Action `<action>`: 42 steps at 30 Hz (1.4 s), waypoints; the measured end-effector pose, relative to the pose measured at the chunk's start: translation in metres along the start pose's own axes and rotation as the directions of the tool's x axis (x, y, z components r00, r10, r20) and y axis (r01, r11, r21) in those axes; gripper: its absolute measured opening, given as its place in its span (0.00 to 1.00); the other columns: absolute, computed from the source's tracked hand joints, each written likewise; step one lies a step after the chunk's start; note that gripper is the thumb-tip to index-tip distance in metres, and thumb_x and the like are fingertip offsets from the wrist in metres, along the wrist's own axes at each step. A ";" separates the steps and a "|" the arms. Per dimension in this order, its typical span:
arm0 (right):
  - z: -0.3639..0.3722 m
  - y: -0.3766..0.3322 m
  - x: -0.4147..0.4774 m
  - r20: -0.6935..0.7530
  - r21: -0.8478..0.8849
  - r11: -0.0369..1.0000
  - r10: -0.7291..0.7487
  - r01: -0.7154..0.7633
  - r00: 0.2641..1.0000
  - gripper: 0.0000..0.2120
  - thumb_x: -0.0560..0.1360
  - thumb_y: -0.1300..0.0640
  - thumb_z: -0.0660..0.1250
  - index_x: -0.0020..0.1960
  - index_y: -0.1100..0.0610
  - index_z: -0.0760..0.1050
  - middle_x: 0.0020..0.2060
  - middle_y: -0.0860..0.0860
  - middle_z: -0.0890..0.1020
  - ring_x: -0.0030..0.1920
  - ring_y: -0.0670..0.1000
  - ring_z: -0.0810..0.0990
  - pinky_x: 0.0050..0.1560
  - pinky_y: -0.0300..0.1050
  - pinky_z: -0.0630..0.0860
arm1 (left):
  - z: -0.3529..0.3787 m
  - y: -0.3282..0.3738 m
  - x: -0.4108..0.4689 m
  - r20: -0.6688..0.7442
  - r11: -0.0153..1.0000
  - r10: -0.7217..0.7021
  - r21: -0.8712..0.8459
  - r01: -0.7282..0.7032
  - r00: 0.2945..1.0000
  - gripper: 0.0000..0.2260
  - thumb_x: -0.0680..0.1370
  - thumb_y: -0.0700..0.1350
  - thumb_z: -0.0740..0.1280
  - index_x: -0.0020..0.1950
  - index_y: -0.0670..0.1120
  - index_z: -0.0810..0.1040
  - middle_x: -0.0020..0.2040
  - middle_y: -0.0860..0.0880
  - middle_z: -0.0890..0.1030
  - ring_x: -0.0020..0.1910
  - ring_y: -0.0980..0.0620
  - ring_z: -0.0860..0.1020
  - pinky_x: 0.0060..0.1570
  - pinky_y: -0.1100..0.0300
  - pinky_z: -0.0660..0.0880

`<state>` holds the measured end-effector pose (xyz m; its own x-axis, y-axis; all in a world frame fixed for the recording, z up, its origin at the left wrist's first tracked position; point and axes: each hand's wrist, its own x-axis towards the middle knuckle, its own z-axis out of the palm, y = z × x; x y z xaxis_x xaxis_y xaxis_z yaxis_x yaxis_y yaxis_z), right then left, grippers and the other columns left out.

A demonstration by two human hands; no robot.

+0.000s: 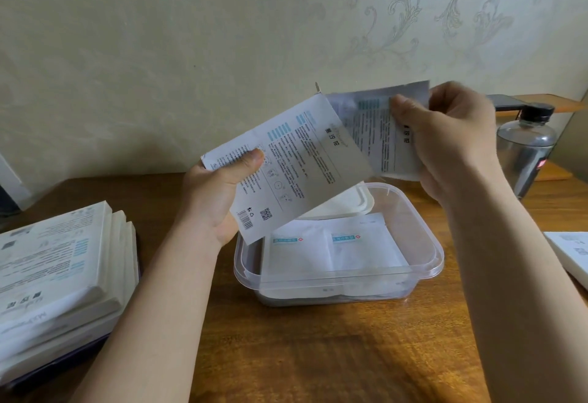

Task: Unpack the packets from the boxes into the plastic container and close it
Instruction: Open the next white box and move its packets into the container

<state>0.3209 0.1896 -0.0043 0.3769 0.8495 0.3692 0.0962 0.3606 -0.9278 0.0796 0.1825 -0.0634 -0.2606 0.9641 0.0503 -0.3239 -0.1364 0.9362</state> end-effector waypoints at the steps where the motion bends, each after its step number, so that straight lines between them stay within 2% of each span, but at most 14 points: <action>1: -0.001 -0.002 0.001 -0.045 0.027 1.000 -0.013 0.014 0.999 0.13 0.74 0.55 0.73 0.38 0.54 0.70 0.40 0.57 0.81 0.43 0.59 0.85 0.44 0.67 0.81 | 0.000 0.001 0.000 -0.018 1.000 -0.005 -0.013 0.005 1.000 0.13 0.73 0.38 0.76 0.57 0.42 0.83 0.49 0.42 0.88 0.46 0.43 0.87 0.40 0.50 0.84; 6: -0.004 -0.012 -0.002 -0.110 0.115 0.983 -0.130 0.142 0.985 0.10 0.74 0.59 0.67 0.52 0.49 0.70 0.52 0.56 0.78 0.48 0.55 0.82 0.45 0.63 0.82 | -0.002 0.001 0.002 -0.136 0.992 -0.008 -0.123 -0.009 0.991 0.09 0.74 0.38 0.76 0.54 0.44 0.83 0.45 0.45 0.88 0.40 0.47 0.87 0.35 0.53 0.83; 8: -0.004 -0.017 -0.007 -0.033 0.099 0.981 -0.164 0.166 0.986 0.17 0.75 0.65 0.63 0.56 0.46 0.72 0.53 0.52 0.75 0.45 0.53 0.84 0.37 0.54 0.84 | -0.002 -0.001 0.002 -0.168 0.988 0.007 -0.149 -0.033 0.986 0.08 0.75 0.39 0.76 0.52 0.45 0.82 0.44 0.46 0.88 0.40 0.48 0.87 0.35 0.54 0.83; 10: -0.004 -0.024 -0.010 0.070 0.114 0.988 -0.116 0.107 0.991 0.14 0.76 0.69 0.60 0.52 0.55 0.79 0.43 0.54 0.79 0.36 0.54 0.86 0.35 0.52 0.83 | 0.001 -0.003 0.001 -0.195 0.986 0.029 -0.156 -0.060 0.980 0.11 0.74 0.38 0.77 0.55 0.44 0.82 0.46 0.45 0.88 0.43 0.46 0.88 0.38 0.53 0.83; 14: -0.008 -0.028 -0.012 0.370 0.118 0.992 -0.001 -0.046 0.929 0.15 0.71 0.69 0.57 0.48 0.65 0.82 0.42 0.62 0.86 0.44 0.60 0.87 0.43 0.54 0.83 | 0.007 -0.008 0.000 -0.241 0.977 0.068 -0.180 -0.113 0.968 0.17 0.72 0.37 0.78 0.60 0.41 0.80 0.49 0.43 0.88 0.45 0.43 0.87 0.41 0.48 0.84; 17: -0.011 -0.028 -0.015 0.443 -0.026 0.997 -0.056 0.076 0.895 0.13 0.74 0.72 0.62 0.49 0.61 0.83 0.38 0.56 0.87 0.42 0.53 0.87 0.43 0.49 0.84 | 0.009 -0.011 0.000 -0.279 0.981 0.056 -0.164 -0.105 0.959 0.15 0.73 0.38 0.78 0.58 0.42 0.81 0.49 0.44 0.88 0.44 0.44 0.88 0.41 0.48 0.85; 19: -0.012 -0.023 -0.013 0.385 -0.153 0.962 -0.151 0.224 0.910 0.05 0.75 0.65 0.71 0.46 0.57 0.85 0.30 0.51 0.84 0.29 0.45 0.82 0.32 0.39 0.79 | 0.011 -0.014 0.002 -0.295 0.985 0.053 -0.144 -0.100 0.954 0.15 0.73 0.39 0.79 0.58 0.43 0.82 0.49 0.44 0.88 0.43 0.46 0.88 0.40 0.49 0.85; 21: -0.012 -0.016 -0.009 0.336 -0.275 0.903 -0.232 0.331 0.913 0.03 0.75 0.57 0.73 0.44 0.55 0.86 0.23 0.46 0.73 0.21 0.43 0.69 0.24 0.32 0.66 | 0.012 -0.016 0.004 -0.307 0.985 0.059 -0.134 -0.104 0.950 0.14 0.73 0.39 0.79 0.57 0.44 0.82 0.47 0.45 0.88 0.42 0.47 0.88 0.38 0.51 0.84; 24: -0.010 -0.009 -0.002 0.285 -0.373 0.856 -0.262 0.358 0.922 0.05 0.74 0.51 0.74 0.44 0.52 0.85 0.29 0.41 0.74 0.31 0.42 0.73 0.32 0.36 0.67 | 0.014 -0.018 0.004 -0.321 0.985 0.067 -0.130 -0.114 0.945 0.13 0.73 0.39 0.79 0.55 0.45 0.83 0.46 0.47 0.88 0.42 0.48 0.88 0.38 0.52 0.84; 26: -0.009 -0.005 0.001 0.287 -0.405 0.851 -0.230 0.335 0.930 0.06 0.74 0.50 0.73 0.43 0.53 0.85 0.33 0.42 0.77 0.37 0.45 0.76 0.38 0.41 0.71 | 0.015 -0.019 0.003 -0.321 0.984 0.068 -0.134 -0.117 0.945 0.11 0.73 0.39 0.78 0.54 0.45 0.83 0.47 0.46 0.88 0.43 0.46 0.88 0.39 0.50 0.84; 31: -0.007 0.009 0.003 0.358 -0.409 0.901 0.011 0.146 0.934 0.04 0.75 0.60 0.71 0.42 0.57 0.82 0.34 0.54 0.85 0.36 0.57 0.85 0.37 0.57 0.84 | 0.018 -0.018 0.001 -0.313 0.981 0.060 -0.156 -0.114 0.948 0.12 0.74 0.37 0.77 0.56 0.42 0.82 0.46 0.45 0.88 0.42 0.45 0.88 0.36 0.45 0.84; 35: -0.006 0.026 0.005 0.438 -0.471 0.880 0.299 -0.067 0.848 0.05 0.76 0.67 0.69 0.43 0.59 0.79 0.42 0.62 0.85 0.40 0.62 0.86 0.40 0.59 0.84 | 0.019 -0.018 -0.002 -0.312 0.975 0.059 -0.184 -0.122 0.948 0.14 0.74 0.36 0.77 0.57 0.40 0.82 0.48 0.45 0.88 0.43 0.44 0.88 0.38 0.44 0.84; 39: -0.006 0.042 0.006 0.447 -0.631 0.775 0.394 -0.029 0.803 0.07 0.75 0.68 0.68 0.47 0.57 0.80 0.42 0.59 0.84 0.41 0.60 0.86 0.42 0.58 0.85 | 0.018 -0.018 -0.003 -0.301 0.974 0.053 -0.193 -0.116 0.952 0.14 0.74 0.36 0.77 0.59 0.40 0.81 0.48 0.45 0.88 0.43 0.44 0.88 0.38 0.44 0.84; 42: -0.003 0.046 0.005 0.443 -0.723 0.686 0.370 0.082 0.817 0.09 0.73 0.68 0.65 0.48 0.56 0.80 0.42 0.56 0.83 0.41 0.58 0.84 0.38 0.49 0.84 | 0.018 -0.018 -0.002 -0.295 0.977 0.054 -0.183 -0.112 0.954 0.14 0.74 0.36 0.77 0.58 0.41 0.81 0.48 0.45 0.88 0.43 0.44 0.88 0.37 0.46 0.84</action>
<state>0.3298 0.2095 -0.0455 -0.0645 0.9978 -0.0176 0.7632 0.0379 -0.6451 0.1019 0.1870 -0.0743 -0.5346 0.8451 -0.0039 -0.4538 -0.2832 0.8449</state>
